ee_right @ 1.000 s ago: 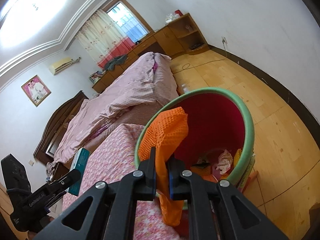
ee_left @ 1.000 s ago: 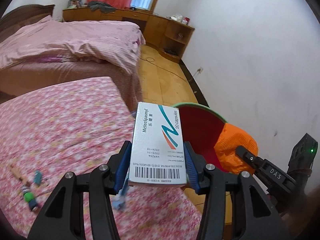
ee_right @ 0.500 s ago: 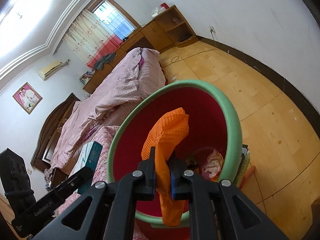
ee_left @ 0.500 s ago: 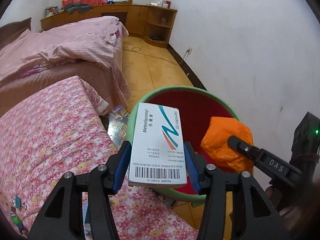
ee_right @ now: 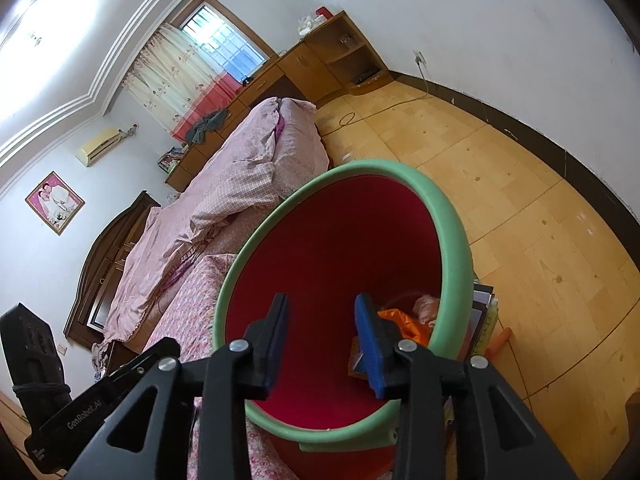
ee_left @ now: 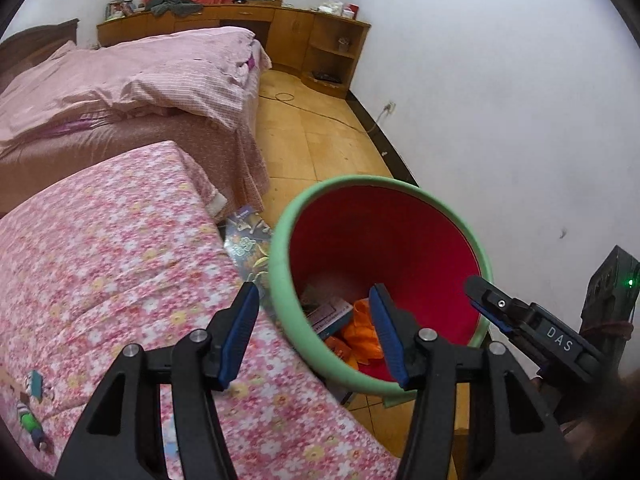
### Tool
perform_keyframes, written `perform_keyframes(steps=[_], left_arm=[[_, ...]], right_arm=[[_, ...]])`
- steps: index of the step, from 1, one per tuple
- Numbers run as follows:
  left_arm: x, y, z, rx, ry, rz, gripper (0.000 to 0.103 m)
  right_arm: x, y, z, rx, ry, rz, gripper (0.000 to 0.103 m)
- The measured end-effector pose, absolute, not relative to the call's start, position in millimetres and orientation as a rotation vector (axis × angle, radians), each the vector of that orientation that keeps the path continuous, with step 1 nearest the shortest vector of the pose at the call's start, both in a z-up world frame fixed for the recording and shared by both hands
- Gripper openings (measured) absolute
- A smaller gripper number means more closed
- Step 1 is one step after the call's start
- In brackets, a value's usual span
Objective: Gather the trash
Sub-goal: 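Move both tools back over the wooden stick and blue hook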
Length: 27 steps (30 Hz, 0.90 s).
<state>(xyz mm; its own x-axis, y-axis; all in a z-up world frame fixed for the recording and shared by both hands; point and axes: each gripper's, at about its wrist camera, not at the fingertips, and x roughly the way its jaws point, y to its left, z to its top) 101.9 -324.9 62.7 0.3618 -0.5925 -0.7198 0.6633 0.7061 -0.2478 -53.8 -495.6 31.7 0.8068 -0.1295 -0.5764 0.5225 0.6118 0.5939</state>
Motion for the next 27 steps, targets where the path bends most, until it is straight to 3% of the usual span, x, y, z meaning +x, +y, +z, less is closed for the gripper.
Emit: perform_keyframes(steps=[3,27], left_arm=[[106,-308,66,0.048,0.893,-0.791,0.057],[133,-118,73,-0.222,0.855,-0.426,0.057]], right_arm=[[-56,-492,37,0.831,0.517,-0.415,0.049],[-53,-425,67,0.738,0.550,-0.363,0.058]])
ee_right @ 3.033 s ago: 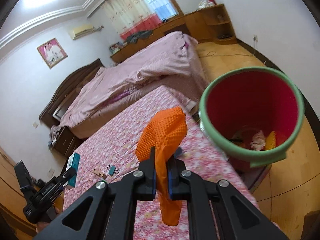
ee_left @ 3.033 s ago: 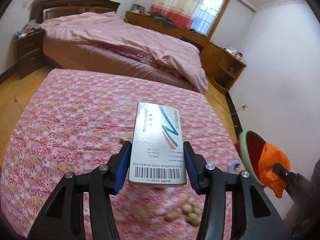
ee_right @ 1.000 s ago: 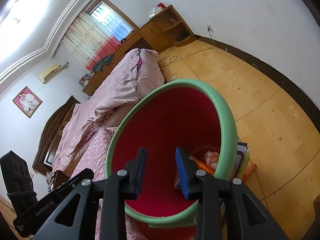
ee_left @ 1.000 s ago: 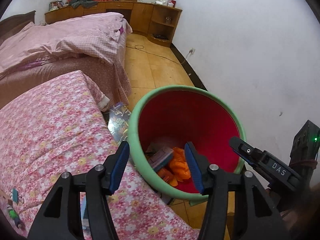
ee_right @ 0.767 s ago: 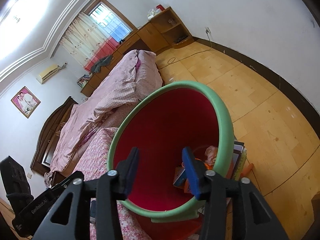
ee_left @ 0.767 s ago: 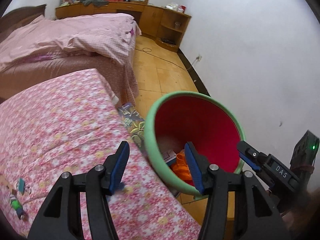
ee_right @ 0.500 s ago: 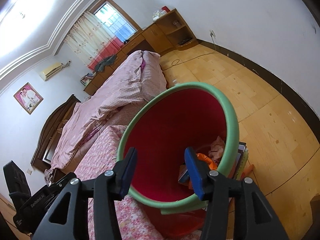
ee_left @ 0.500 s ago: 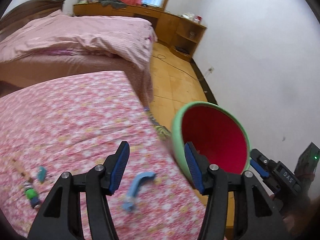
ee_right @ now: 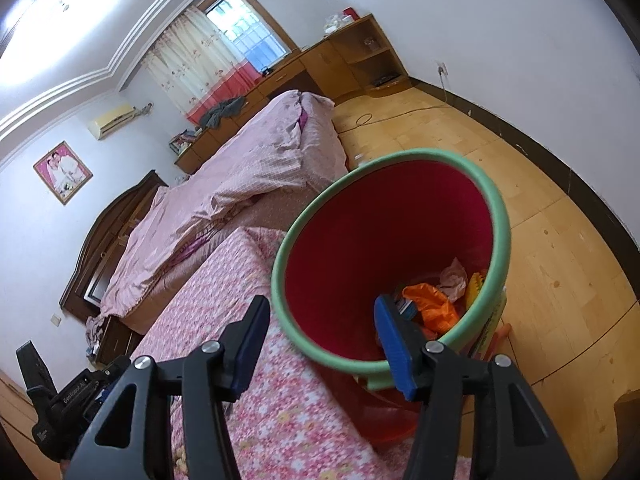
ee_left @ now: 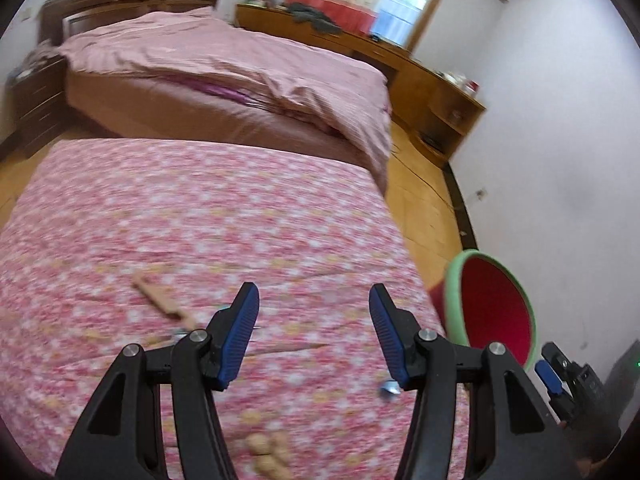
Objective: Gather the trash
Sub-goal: 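Move both tools back over the wooden stick and blue hook, then grasp the wooden stick with left tool while right tool grasps blue plastic hook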
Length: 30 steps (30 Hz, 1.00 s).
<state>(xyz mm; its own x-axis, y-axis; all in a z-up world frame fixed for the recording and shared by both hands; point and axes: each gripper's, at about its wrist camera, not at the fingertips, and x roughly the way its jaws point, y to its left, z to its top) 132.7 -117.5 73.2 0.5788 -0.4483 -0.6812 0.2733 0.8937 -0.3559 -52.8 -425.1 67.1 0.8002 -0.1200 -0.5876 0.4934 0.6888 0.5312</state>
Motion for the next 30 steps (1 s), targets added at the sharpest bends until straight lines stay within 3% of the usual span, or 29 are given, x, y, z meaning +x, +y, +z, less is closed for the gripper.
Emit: perform_keyframes(steps=[17,20,27,30], left_arm=[[161,-57,16,-0.256,0.930,-0.207,0.057],[168,-61,7,-0.223,0.926,-0.187,0.050],[184,-69,-11,-0.242,0.969,-0.206,0.049],[189,-73,-14,-0.228,0.967,-0.207,0.040]], right_arm=[[-21,-367,50,0.680,0.664,-0.233,0.061],[-15,-359,45,0.660,0.691,-0.222,0.061],[-4,-347,33,0.648,0.739,-0.186,0.061],[0,-344,29,0.643,0.756,-0.174,0.061]])
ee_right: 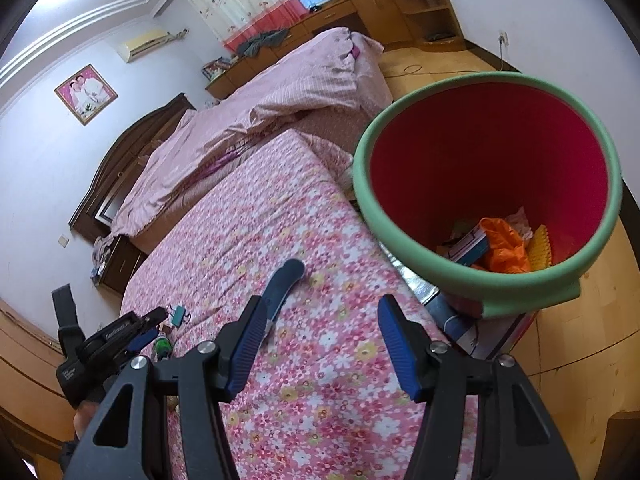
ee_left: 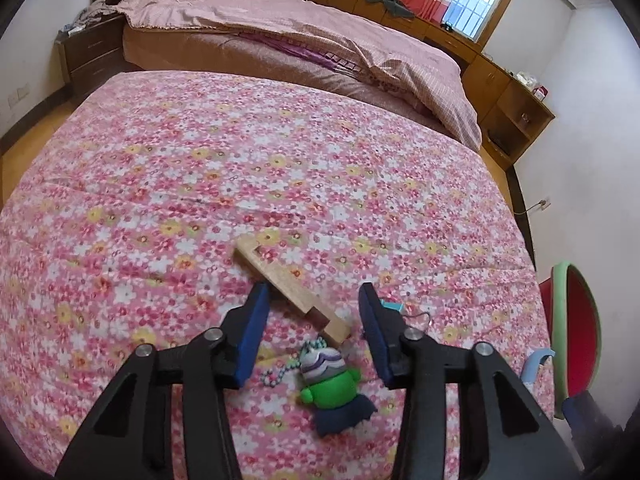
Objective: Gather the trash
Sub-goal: 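Grasp the wooden stick with left tool while right tool grasps blue plastic hook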
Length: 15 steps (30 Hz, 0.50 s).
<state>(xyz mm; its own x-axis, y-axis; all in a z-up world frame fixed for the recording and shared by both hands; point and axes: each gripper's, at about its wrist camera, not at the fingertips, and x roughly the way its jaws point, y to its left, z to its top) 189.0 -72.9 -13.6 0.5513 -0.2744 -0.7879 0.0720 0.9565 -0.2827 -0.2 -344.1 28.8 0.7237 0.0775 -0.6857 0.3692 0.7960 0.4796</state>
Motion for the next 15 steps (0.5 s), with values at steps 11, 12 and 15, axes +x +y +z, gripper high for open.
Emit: perform_keyframes(steps=[11,12,15], left_arm=[[187,-80,-16,-0.144,0.933,-0.258,0.009],[186,-79,-15,-0.150,0.933,-0.267,0.009],[179,-76,-12,-0.158,0.925,-0.285,0.009]], right_arm=[[17,-329,21,0.619,0.810,-0.133,0.061],[19,-327,20,0.617,0.815,-0.127,0.061],[27,-320,18,0.606,0.833,-0.112,0.061]])
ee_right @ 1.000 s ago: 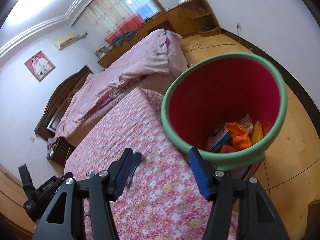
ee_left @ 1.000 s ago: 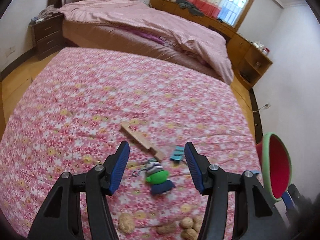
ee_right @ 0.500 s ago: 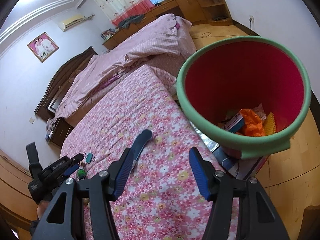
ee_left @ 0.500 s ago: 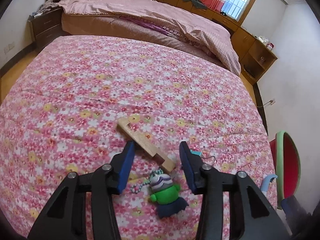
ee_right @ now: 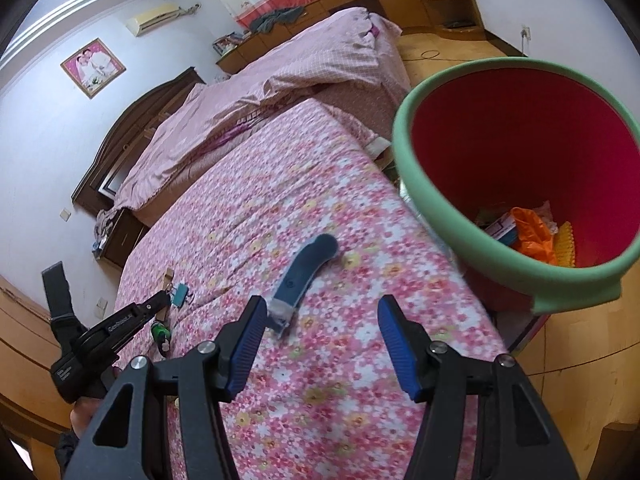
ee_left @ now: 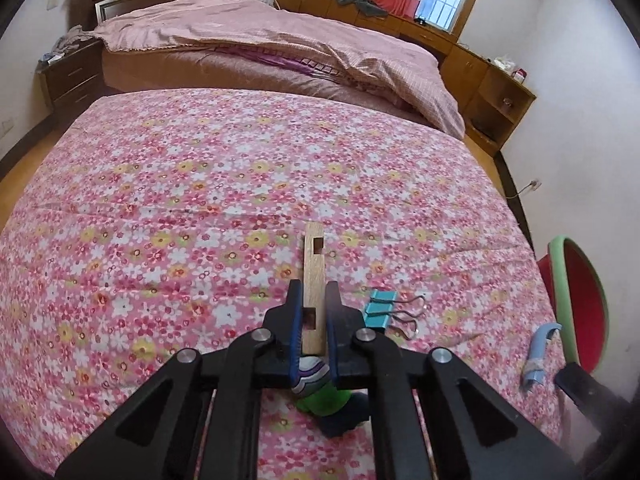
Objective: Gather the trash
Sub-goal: 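Grasp the wooden stick with left tool while right tool grasps blue plastic hook, then carry the wooden stick and blue hook with both tools to the bucket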
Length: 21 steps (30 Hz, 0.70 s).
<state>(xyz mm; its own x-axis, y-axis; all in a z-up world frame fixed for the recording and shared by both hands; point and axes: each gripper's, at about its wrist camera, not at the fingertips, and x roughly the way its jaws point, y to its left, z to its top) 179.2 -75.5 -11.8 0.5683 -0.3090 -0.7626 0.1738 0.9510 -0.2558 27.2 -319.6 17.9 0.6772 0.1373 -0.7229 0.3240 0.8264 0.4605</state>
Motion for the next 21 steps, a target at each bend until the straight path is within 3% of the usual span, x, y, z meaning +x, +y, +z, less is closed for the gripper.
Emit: perform_keyframes(steps=[12,14,16,19,21], left_arm=[[145,-56,13,-0.213,0.879,-0.343,0.009],[140,-55,17,-0.218,0.872,-0.351,0.009],[137,-53,20,-0.220,0.865,-0.360,0.009],[125,-48,26,-0.224,0.853,-0.375,0.009],[117,-46,30,-0.229,0.846,-0.387,0.009]], right_arm=[[57,-289,15,0.507,0.871,-0.081,0.061],[61,-281,14,0.464,0.877,-0.078,0.052],[62,-272,13,0.389,0.884,-0.105,0.034],[59,-272,11,0.353,0.882,-0.135,0.021],[56,-275,10,0.383,0.884,-0.130,0.019]])
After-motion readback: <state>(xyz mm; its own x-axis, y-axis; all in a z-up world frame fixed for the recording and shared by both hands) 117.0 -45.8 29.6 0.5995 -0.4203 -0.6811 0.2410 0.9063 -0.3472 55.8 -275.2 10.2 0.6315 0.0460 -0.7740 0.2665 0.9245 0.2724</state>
